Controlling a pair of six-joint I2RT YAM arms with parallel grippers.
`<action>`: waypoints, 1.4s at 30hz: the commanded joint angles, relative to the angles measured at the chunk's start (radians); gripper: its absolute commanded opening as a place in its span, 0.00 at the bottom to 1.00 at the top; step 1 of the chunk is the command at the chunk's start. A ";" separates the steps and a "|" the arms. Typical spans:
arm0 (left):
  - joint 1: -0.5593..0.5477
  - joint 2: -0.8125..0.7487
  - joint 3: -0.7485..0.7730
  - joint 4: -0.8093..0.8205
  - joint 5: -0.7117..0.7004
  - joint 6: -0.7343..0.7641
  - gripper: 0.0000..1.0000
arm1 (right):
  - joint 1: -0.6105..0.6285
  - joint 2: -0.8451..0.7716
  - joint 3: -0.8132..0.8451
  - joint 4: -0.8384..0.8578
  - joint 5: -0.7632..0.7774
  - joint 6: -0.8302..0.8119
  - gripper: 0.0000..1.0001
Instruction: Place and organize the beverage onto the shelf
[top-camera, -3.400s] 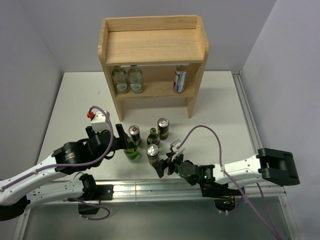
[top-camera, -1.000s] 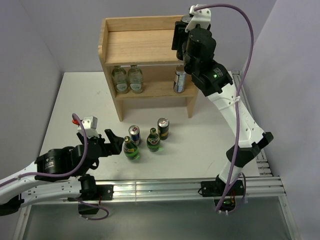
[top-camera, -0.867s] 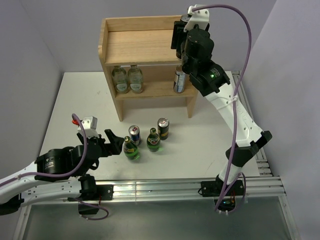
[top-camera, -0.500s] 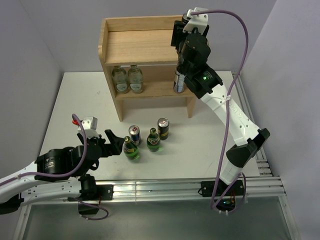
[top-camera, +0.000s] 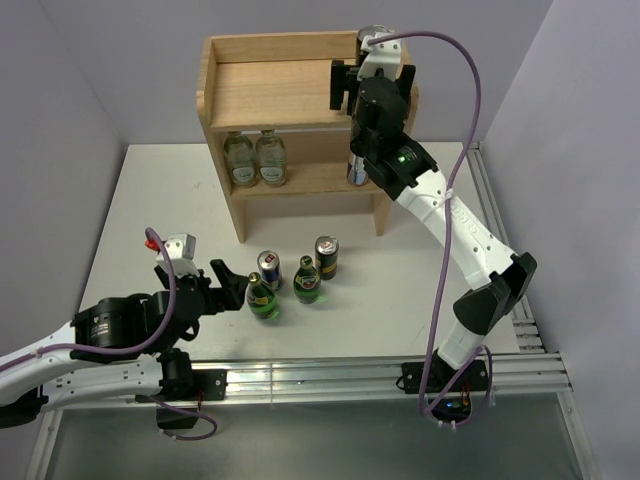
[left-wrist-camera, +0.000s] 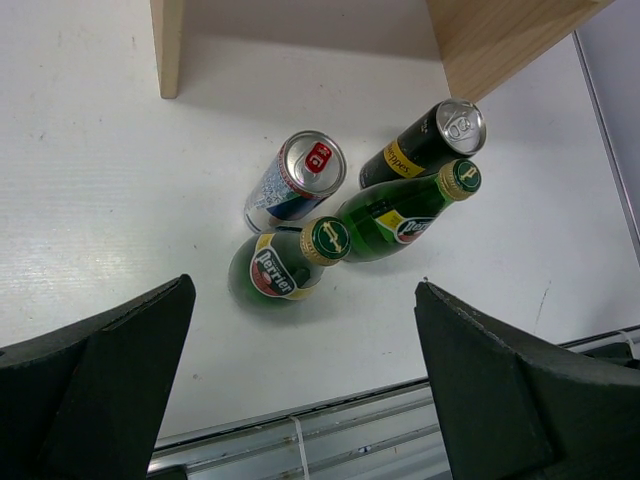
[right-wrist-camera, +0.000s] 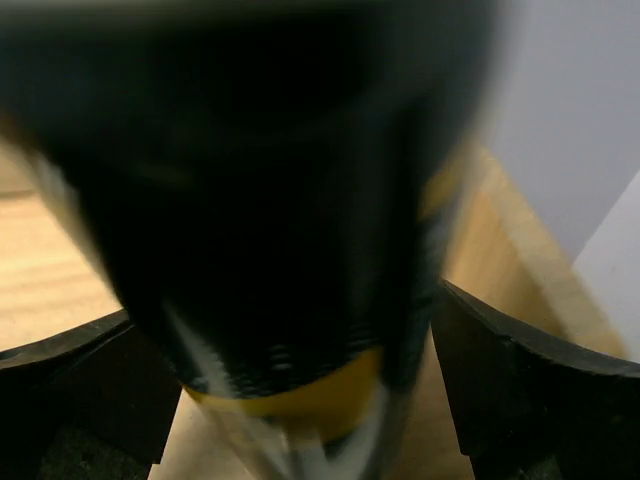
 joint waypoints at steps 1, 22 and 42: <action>-0.009 0.007 0.035 -0.008 -0.027 -0.015 0.99 | -0.006 -0.017 -0.016 -0.034 -0.013 0.023 1.00; -0.009 0.027 0.038 -0.016 -0.036 -0.026 0.99 | 0.058 -0.306 -0.254 -0.119 -0.080 0.176 1.00; -0.009 0.075 0.040 -0.010 -0.030 -0.013 0.99 | 0.342 -0.764 -1.440 0.284 -0.321 0.693 1.00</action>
